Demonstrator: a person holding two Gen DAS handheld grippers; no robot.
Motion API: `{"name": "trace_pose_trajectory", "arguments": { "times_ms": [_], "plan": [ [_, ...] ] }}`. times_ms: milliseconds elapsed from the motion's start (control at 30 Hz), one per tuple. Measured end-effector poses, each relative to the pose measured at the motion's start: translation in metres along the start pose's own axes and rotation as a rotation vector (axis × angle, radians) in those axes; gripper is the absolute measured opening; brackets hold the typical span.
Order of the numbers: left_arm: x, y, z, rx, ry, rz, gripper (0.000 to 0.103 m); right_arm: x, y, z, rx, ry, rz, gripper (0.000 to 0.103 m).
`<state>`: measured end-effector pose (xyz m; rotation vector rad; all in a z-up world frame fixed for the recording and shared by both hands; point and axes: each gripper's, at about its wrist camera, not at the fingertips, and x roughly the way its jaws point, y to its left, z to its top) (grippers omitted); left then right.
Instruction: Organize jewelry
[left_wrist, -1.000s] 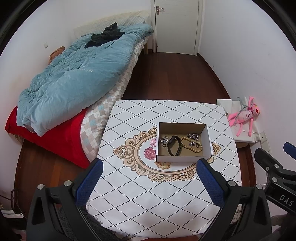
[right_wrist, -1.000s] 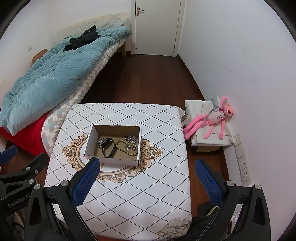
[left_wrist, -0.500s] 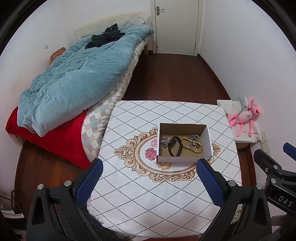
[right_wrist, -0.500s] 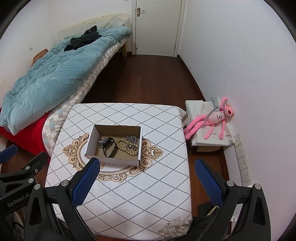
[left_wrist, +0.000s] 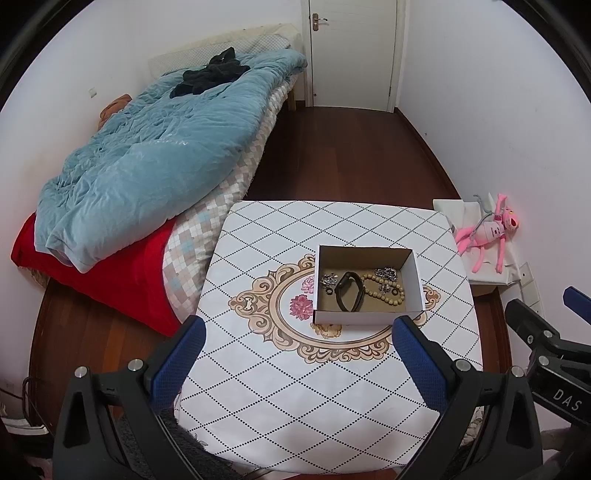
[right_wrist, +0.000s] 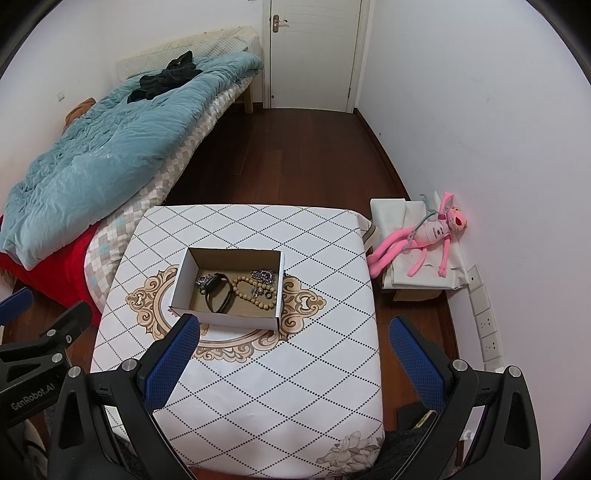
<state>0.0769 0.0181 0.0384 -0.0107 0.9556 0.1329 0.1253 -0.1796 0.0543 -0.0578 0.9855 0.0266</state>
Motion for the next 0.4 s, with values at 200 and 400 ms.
{"name": "trace_pose_trajectory", "arguments": {
  "times_ms": [200, 400],
  "plan": [
    [0.0018, -0.0004, -0.0004, -0.001, 0.004, -0.002, 0.103, 0.0007, 0.0038, -0.0033, 0.002, 0.003, -0.005, 0.103],
    [0.0031, -0.0005, -0.001, 0.005, -0.011, -0.003, 0.103, 0.0044, 0.0034, -0.0049, 0.003, 0.01, -0.006, 0.103]
  ]
}}
